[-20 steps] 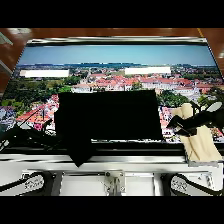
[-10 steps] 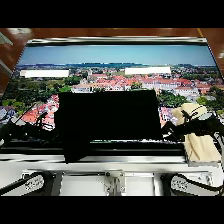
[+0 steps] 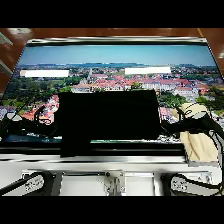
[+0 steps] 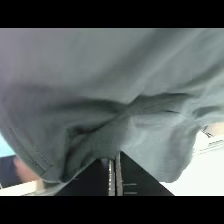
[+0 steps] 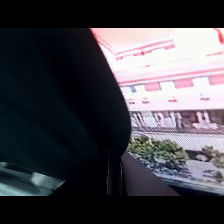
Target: Fold the shirts.
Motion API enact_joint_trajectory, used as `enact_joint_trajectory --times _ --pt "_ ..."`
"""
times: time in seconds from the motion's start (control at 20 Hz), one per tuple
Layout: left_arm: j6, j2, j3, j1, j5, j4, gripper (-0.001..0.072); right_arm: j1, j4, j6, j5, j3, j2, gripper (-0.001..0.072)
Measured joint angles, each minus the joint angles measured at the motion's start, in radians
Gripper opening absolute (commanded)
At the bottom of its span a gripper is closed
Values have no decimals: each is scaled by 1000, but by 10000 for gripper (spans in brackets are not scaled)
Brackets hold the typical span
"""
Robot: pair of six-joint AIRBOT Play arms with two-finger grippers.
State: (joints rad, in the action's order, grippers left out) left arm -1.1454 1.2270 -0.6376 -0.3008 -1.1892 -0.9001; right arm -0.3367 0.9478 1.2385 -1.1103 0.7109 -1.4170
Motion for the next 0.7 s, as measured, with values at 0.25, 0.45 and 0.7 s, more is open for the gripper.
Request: enact_joint_trajectory --times 0.25,0.45,0.7 --pt "11 -25 -159 0 -26 7 35 43 -27 -38 -21 171 27 70" --pt "-21 20 -327 0 -32 10 36 112 -9 -9 60 316 25 69" --pt "-48 198 -533 3 -29 38 36 188 39 62 190 465 -94 70"
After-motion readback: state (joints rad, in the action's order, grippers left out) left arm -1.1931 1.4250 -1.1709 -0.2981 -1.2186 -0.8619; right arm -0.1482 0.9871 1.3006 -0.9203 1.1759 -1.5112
